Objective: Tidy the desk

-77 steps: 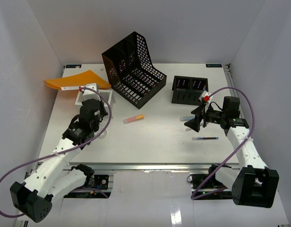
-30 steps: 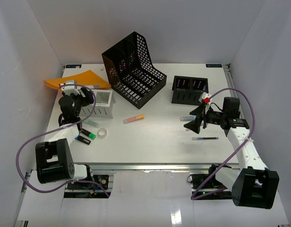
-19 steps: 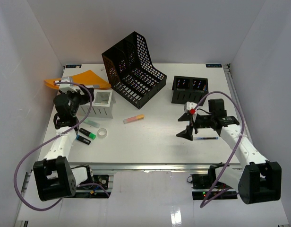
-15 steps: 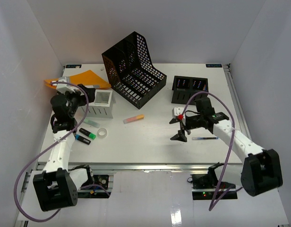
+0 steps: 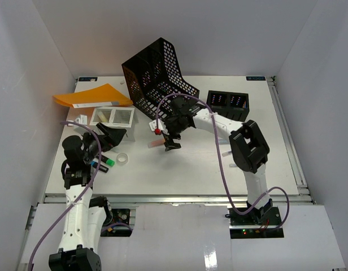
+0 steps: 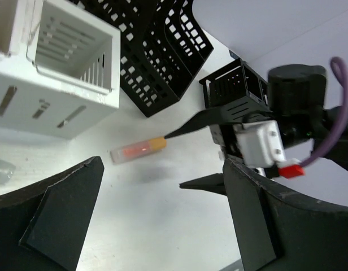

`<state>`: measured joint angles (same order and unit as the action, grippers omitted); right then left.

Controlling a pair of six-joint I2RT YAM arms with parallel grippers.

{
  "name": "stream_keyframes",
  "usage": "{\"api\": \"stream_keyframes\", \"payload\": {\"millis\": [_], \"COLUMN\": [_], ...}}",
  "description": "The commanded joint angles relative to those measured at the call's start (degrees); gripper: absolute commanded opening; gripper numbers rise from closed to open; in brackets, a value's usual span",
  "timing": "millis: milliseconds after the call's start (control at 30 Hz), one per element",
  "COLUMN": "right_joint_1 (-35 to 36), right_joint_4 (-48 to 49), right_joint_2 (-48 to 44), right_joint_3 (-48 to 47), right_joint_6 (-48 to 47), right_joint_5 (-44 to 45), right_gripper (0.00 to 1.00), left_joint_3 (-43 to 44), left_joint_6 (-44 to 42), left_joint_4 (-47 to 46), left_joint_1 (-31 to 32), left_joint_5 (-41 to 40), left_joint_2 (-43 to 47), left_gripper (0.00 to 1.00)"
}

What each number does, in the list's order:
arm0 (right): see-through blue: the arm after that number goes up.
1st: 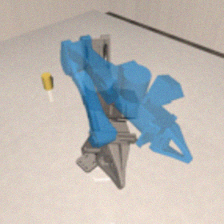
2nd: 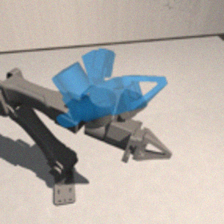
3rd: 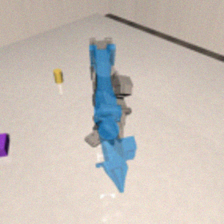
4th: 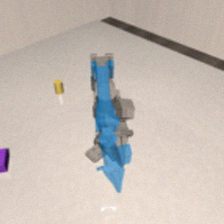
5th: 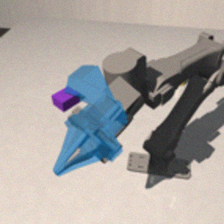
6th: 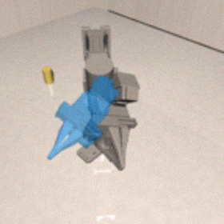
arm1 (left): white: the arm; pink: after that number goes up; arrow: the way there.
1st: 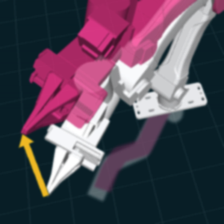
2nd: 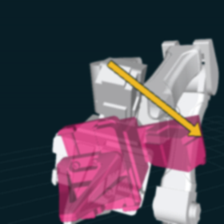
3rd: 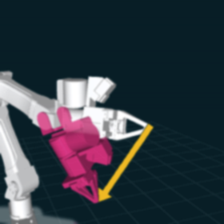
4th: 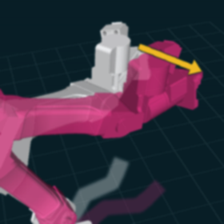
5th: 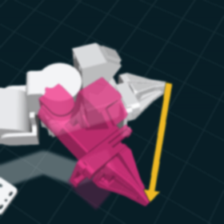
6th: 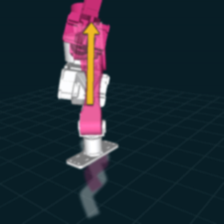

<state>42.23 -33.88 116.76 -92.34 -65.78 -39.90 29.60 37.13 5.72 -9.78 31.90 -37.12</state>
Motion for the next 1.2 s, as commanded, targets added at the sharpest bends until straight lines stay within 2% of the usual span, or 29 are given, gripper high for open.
{"api": "stream_keyframes", "payload": {"millis": [0,100,300,500,633,767,867,1000,1167], "right_joint_1": [0.5,0.8,0.8,0.8,0.9,0.9,1.1,1.2,1.2], "right_joint_4": [-4.1,-4.2,-3.8,-3.9,-3.8,-3.3,-2.6,-2.1,-1.8], "right_joint_2": [7.0,11.1,14.8,15.7,14.9,13.4,12.1,8.7,2.9], "right_joint_3": [-9.0,-13.2,-15.2,-14.3,-12.3,-9.4,-7.2,-4.0,-0.1], "right_joint_6": [-0.4,0.3,1.4,2.4,2.8,3.6,5.1,10.6,19.4], "right_joint_5": [3.6,5.0,7.5,8.7,8.8,8.4,8.1,5.1,-1.3], "right_gripper": [0.95,1.0,0.87,0.71,0.58,0.4,0.33,0.12,0.08], "left_joint_3": [-1.0,-1.7,-3.8,-6.1,-7.3,-8.4,-9.3,-11.3,-12.0], "left_joint_6": [4.2,7.2,12.0,17.0,19.6,22.0,23.1,25.9,28.8], "left_joint_4": [6.2,6.3,6.3,6.3,6.4,6.5,6.0,3.2,0.1], "left_joint_1": [-0.2,-0.2,-0.2,-0.2,-0.2,-0.2,-0.2,0.1,4.8], "left_joint_5": [0.2,0.1,0.2,0.6,0.6,0.8,0.7,1.4,-2.3], "left_joint_2": [3.1,3.4,3.6,4.5,5.0,5.1,4.8,3.7,3.0], "left_gripper": [0.98,0.98,0.98,0.95,0.92,0.9,0.87,0.85,0.84]}}
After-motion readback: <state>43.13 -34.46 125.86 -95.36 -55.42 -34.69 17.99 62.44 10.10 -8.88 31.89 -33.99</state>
